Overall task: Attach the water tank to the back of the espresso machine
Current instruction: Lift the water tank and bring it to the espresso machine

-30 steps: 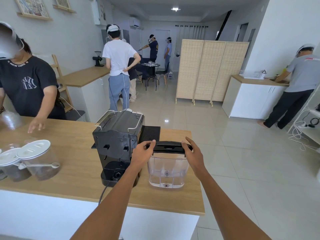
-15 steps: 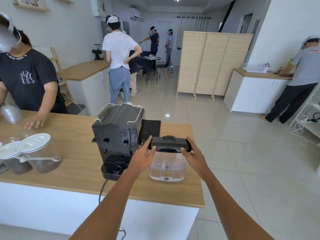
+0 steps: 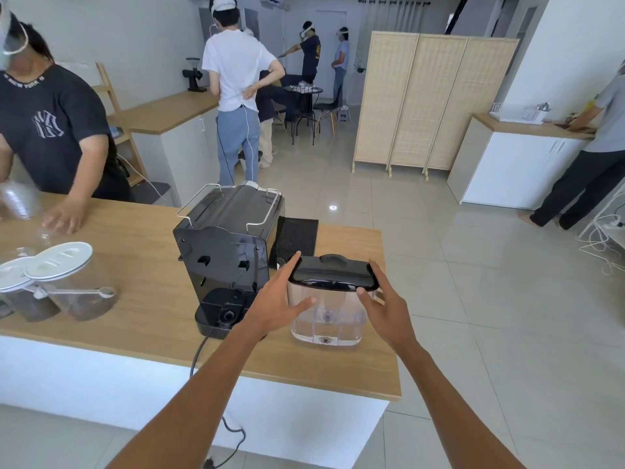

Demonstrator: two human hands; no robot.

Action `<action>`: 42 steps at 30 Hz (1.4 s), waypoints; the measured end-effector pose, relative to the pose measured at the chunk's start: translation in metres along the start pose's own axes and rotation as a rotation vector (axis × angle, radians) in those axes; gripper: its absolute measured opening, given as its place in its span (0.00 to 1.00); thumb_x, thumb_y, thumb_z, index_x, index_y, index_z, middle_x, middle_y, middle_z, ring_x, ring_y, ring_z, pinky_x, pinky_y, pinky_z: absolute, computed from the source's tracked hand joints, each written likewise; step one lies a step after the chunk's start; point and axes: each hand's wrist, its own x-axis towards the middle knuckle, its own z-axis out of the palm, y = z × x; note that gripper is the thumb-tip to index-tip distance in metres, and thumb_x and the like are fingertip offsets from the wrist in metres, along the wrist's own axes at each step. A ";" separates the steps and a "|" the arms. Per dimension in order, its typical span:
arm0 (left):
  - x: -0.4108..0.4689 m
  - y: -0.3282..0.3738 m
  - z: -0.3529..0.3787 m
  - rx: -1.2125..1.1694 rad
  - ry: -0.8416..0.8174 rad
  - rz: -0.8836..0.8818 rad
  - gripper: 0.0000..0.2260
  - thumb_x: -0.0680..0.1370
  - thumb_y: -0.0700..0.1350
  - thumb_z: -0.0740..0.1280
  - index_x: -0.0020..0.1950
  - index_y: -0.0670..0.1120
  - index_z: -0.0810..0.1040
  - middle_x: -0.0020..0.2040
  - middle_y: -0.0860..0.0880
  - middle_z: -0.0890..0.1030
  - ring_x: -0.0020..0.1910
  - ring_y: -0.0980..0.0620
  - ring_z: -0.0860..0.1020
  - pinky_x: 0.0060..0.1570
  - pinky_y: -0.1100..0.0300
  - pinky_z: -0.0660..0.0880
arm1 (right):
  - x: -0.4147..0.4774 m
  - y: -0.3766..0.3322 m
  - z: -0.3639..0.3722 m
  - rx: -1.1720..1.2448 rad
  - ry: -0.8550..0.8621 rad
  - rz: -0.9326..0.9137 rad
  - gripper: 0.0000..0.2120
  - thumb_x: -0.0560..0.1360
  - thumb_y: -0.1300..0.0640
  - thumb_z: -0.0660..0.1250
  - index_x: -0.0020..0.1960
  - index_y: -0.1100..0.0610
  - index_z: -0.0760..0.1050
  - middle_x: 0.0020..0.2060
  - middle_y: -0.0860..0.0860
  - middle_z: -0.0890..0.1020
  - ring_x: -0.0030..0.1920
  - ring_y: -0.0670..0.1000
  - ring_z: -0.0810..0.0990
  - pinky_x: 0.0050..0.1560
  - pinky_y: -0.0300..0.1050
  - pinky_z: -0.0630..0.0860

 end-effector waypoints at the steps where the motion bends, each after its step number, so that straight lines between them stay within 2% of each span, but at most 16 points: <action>1: 0.001 0.001 0.001 -0.008 0.011 0.006 0.46 0.71 0.65 0.72 0.77 0.71 0.42 0.79 0.53 0.65 0.75 0.45 0.67 0.70 0.39 0.69 | 0.000 0.004 0.000 -0.025 -0.018 -0.021 0.36 0.78 0.43 0.70 0.81 0.35 0.56 0.66 0.27 0.72 0.62 0.44 0.77 0.64 0.33 0.72; 4: 0.001 -0.002 0.009 -0.055 0.050 -0.004 0.48 0.72 0.58 0.75 0.77 0.72 0.42 0.78 0.52 0.67 0.72 0.37 0.70 0.67 0.36 0.71 | 0.003 0.015 0.004 -0.078 -0.060 -0.036 0.47 0.71 0.36 0.74 0.82 0.35 0.51 0.65 0.33 0.77 0.51 0.49 0.81 0.57 0.43 0.79; 6: 0.002 -0.004 0.014 -0.075 0.078 -0.005 0.48 0.72 0.57 0.75 0.76 0.73 0.42 0.71 0.42 0.75 0.62 0.30 0.74 0.59 0.34 0.75 | 0.006 0.020 0.006 -0.101 -0.047 -0.037 0.49 0.69 0.34 0.75 0.82 0.35 0.50 0.60 0.37 0.80 0.42 0.51 0.81 0.50 0.48 0.83; 8: 0.003 -0.007 0.016 -0.097 0.103 0.002 0.47 0.72 0.57 0.75 0.74 0.74 0.41 0.63 0.34 0.77 0.50 0.42 0.81 0.49 0.40 0.77 | 0.009 0.024 0.008 -0.108 -0.033 -0.045 0.49 0.69 0.35 0.75 0.81 0.34 0.50 0.57 0.37 0.81 0.40 0.50 0.81 0.48 0.48 0.83; 10: 0.002 -0.007 0.017 -0.124 0.098 0.004 0.46 0.71 0.59 0.73 0.74 0.75 0.40 0.61 0.32 0.77 0.40 0.54 0.80 0.41 0.51 0.76 | 0.010 0.026 0.009 -0.100 -0.028 -0.041 0.48 0.70 0.35 0.75 0.81 0.33 0.50 0.53 0.48 0.84 0.37 0.54 0.81 0.49 0.51 0.84; 13: 0.001 -0.009 0.023 -0.198 0.122 0.001 0.43 0.68 0.67 0.68 0.73 0.76 0.42 0.63 0.27 0.73 0.31 0.59 0.77 0.36 0.65 0.71 | 0.013 0.029 0.009 -0.091 -0.030 -0.032 0.47 0.71 0.37 0.75 0.81 0.32 0.50 0.52 0.63 0.82 0.37 0.60 0.80 0.51 0.57 0.83; 16: -0.002 -0.008 0.024 -0.245 0.145 -0.015 0.44 0.66 0.69 0.68 0.75 0.73 0.46 0.63 0.26 0.71 0.38 0.54 0.80 0.37 0.59 0.74 | 0.012 0.023 0.010 -0.088 -0.044 -0.043 0.47 0.71 0.39 0.76 0.81 0.32 0.50 0.58 0.64 0.80 0.44 0.63 0.81 0.53 0.60 0.80; 20: -0.006 -0.004 0.016 -0.227 0.182 -0.023 0.45 0.72 0.49 0.76 0.80 0.63 0.50 0.62 0.29 0.74 0.29 0.60 0.75 0.39 0.64 0.73 | 0.008 0.012 0.010 -0.072 -0.041 -0.069 0.47 0.72 0.44 0.77 0.81 0.34 0.52 0.62 0.54 0.79 0.55 0.65 0.80 0.55 0.59 0.80; 22: -0.008 -0.003 0.008 -0.215 0.211 -0.033 0.46 0.72 0.46 0.77 0.80 0.64 0.51 0.47 0.43 0.82 0.26 0.59 0.69 0.33 0.65 0.71 | 0.006 0.002 0.010 -0.047 -0.037 -0.071 0.47 0.72 0.45 0.78 0.81 0.35 0.52 0.63 0.44 0.81 0.56 0.63 0.80 0.56 0.55 0.81; 24: -0.012 0.002 -0.004 -0.223 0.241 -0.016 0.46 0.71 0.49 0.77 0.80 0.64 0.52 0.29 0.51 0.69 0.25 0.57 0.64 0.29 0.66 0.65 | 0.005 -0.010 0.009 -0.031 -0.031 -0.105 0.47 0.72 0.46 0.78 0.81 0.35 0.53 0.59 0.26 0.76 0.56 0.61 0.81 0.55 0.49 0.81; 26: -0.017 0.005 -0.017 -0.217 0.273 0.012 0.45 0.71 0.48 0.77 0.81 0.59 0.53 0.28 0.54 0.62 0.26 0.56 0.63 0.28 0.66 0.64 | 0.005 -0.022 0.009 -0.041 -0.024 -0.126 0.47 0.72 0.46 0.78 0.81 0.36 0.53 0.57 0.25 0.76 0.56 0.60 0.81 0.56 0.52 0.81; 29: -0.025 0.008 -0.037 -0.241 0.301 0.022 0.46 0.71 0.47 0.77 0.81 0.56 0.53 0.37 0.61 0.65 0.32 0.63 0.63 0.37 0.66 0.66 | 0.000 -0.044 0.012 -0.054 -0.011 -0.141 0.47 0.72 0.42 0.76 0.82 0.36 0.51 0.58 0.23 0.75 0.55 0.53 0.82 0.60 0.50 0.80; 31: -0.030 0.008 -0.051 -0.291 0.308 0.035 0.45 0.71 0.47 0.77 0.81 0.57 0.54 0.42 0.55 0.71 0.38 0.63 0.64 0.45 0.60 0.68 | -0.002 -0.058 0.016 -0.064 0.003 -0.151 0.47 0.72 0.42 0.76 0.82 0.36 0.50 0.63 0.39 0.81 0.55 0.56 0.82 0.58 0.49 0.81; 34: -0.041 0.001 -0.072 -0.364 0.315 0.053 0.44 0.72 0.46 0.78 0.80 0.59 0.56 0.49 0.50 0.71 0.46 0.52 0.68 0.50 0.55 0.68 | -0.003 -0.082 0.026 -0.090 -0.006 -0.145 0.47 0.71 0.37 0.73 0.81 0.33 0.49 0.61 0.65 0.78 0.57 0.66 0.79 0.54 0.61 0.81; 39: -0.054 -0.023 -0.098 -0.354 0.368 0.054 0.45 0.71 0.45 0.79 0.81 0.57 0.57 0.53 0.77 0.77 0.44 0.67 0.73 0.53 0.73 0.71 | -0.004 -0.112 0.059 -0.087 -0.045 -0.121 0.48 0.70 0.35 0.72 0.81 0.32 0.47 0.61 0.64 0.79 0.57 0.67 0.79 0.55 0.64 0.80; 42: -0.057 -0.039 -0.122 -0.389 0.381 0.058 0.44 0.71 0.45 0.78 0.81 0.57 0.57 0.48 0.56 0.75 0.45 0.60 0.71 0.52 0.66 0.70 | -0.004 -0.127 0.083 -0.082 -0.043 -0.112 0.48 0.72 0.39 0.74 0.81 0.32 0.45 0.61 0.68 0.77 0.57 0.67 0.80 0.55 0.66 0.79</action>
